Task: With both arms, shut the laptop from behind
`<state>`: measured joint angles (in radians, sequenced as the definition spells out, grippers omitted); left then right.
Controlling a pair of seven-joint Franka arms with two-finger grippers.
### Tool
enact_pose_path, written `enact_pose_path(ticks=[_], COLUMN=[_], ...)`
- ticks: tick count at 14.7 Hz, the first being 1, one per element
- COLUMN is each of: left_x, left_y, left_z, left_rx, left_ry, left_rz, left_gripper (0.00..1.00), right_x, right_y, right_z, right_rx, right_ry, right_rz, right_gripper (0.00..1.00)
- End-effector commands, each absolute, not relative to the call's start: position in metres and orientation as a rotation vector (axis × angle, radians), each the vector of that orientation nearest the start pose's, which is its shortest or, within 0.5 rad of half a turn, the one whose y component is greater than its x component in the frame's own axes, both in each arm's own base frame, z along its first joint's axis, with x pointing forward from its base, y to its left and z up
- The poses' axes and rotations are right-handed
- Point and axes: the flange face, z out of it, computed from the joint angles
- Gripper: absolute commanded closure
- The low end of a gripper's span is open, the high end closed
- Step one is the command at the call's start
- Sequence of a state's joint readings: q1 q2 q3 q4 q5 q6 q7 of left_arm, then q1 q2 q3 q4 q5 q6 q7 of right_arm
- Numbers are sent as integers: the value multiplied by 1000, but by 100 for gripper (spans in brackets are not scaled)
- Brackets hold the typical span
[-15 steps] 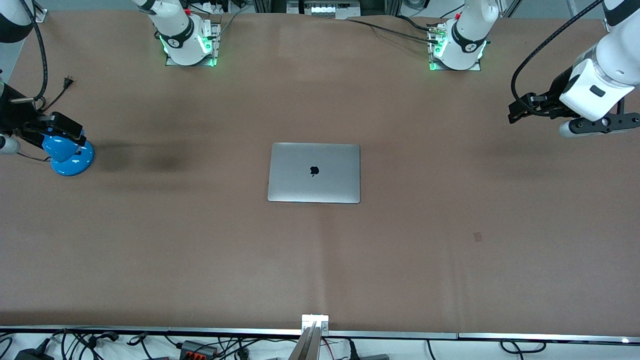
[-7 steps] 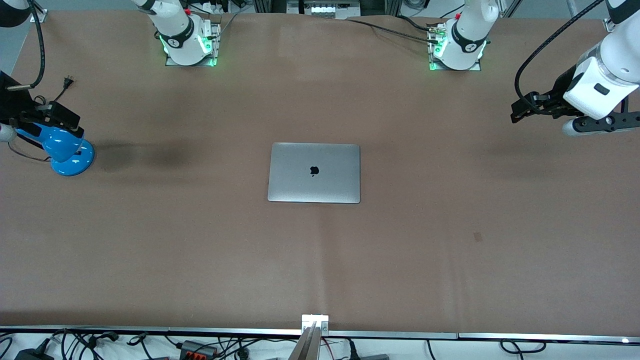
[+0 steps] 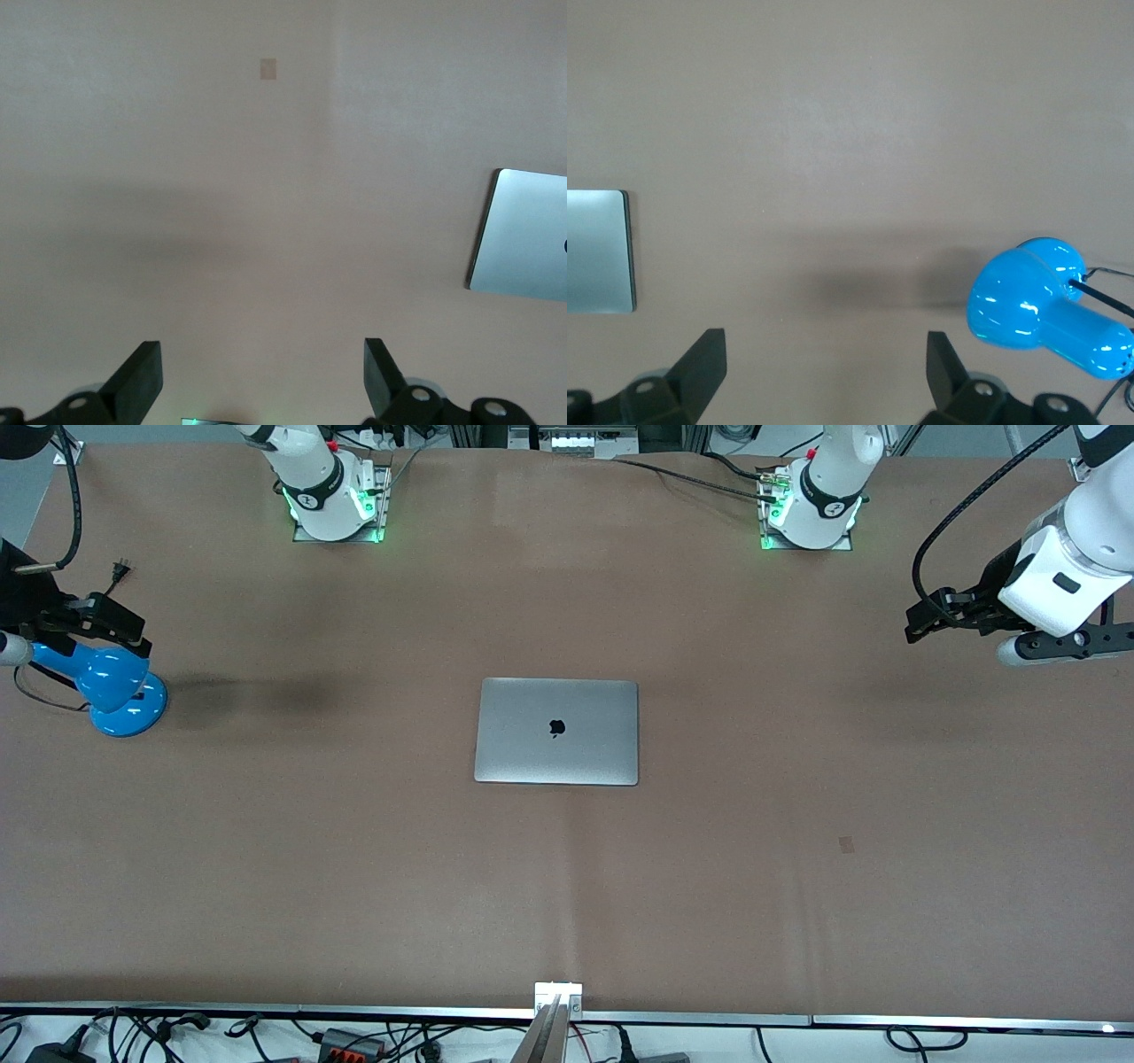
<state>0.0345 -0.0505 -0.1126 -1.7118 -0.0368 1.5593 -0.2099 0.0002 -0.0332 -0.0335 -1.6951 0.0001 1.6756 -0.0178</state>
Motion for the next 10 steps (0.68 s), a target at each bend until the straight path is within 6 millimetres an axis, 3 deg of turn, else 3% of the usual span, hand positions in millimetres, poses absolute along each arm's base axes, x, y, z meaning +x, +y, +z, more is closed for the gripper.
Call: enact_pose_path(ticks=[1,10], left_x=[527,526], left_y=[-43,-46], left_z=[590,591], left_rx=[-3130,-3123], left_ry=[-182,-167], left_rz=[141,139], left_gripper=[0,0], right_x=[542,542], right_y=[-19,-20], right_z=[594,594], right_rx=[-3152,-3156], right_ry=[-2,-2], right_rz=[-2,-9], right_gripper=[0,0])
